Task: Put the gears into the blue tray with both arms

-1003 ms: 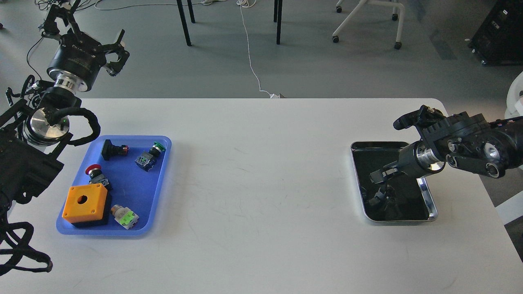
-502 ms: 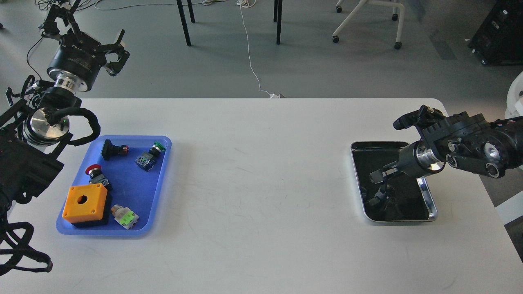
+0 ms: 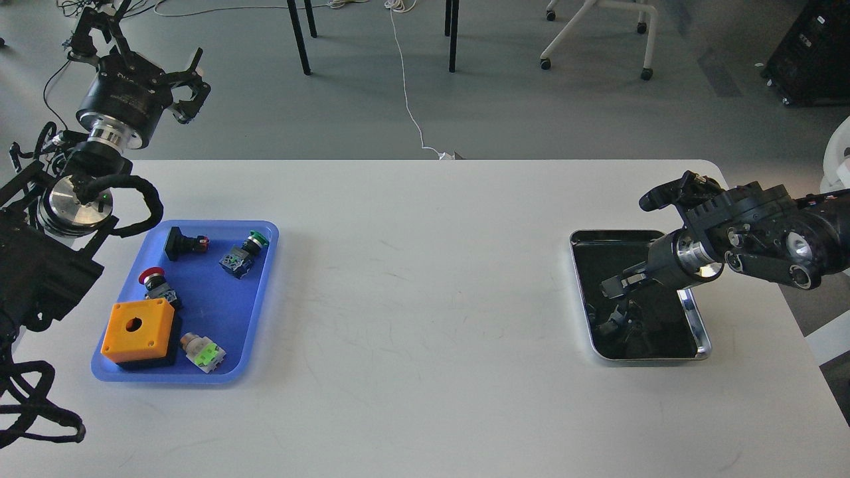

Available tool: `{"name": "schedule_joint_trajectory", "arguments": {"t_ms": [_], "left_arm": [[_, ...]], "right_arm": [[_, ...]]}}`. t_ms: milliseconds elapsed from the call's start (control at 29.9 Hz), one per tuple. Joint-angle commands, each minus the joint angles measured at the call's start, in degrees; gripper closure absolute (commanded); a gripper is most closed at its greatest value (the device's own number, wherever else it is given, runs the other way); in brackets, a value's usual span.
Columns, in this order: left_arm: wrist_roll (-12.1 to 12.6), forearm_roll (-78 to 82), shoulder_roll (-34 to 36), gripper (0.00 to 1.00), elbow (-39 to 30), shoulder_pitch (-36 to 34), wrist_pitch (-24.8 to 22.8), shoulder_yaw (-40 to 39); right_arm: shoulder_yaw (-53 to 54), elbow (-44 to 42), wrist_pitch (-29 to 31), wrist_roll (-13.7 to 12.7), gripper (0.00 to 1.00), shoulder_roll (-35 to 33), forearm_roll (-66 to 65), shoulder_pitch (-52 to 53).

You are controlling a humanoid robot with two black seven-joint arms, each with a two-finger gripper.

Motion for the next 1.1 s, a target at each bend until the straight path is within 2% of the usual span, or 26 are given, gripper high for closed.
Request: {"name": "schedule_joint_trajectory", "arguments": {"t_ms": [0,1070], "left_arm": [[0.0,0.0,0.0,0.02,0.0,0.0,0.0,0.0],[0.0,0.0,0.0,0.02,0.0,0.0,0.0,0.0]], "right_arm": [[0.0,0.0,0.0,0.0,0.4,0.0,0.0,0.0],[0.0,0.0,0.0,0.0,0.4,0.0,0.0,0.0]]}}
